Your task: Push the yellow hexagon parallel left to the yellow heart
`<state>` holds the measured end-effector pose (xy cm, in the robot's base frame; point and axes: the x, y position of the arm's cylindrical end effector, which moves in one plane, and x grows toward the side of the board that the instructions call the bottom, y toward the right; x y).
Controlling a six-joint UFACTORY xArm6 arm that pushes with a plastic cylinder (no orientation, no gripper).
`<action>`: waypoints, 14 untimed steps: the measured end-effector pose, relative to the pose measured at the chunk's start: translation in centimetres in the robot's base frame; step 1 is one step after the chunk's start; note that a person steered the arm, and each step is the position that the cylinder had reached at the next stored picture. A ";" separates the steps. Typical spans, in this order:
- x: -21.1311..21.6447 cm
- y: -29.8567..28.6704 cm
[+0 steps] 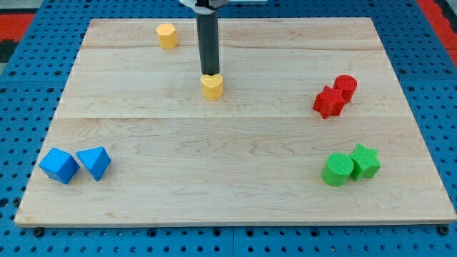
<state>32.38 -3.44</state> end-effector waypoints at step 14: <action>-5.5 -19.5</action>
<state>26.84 -22.95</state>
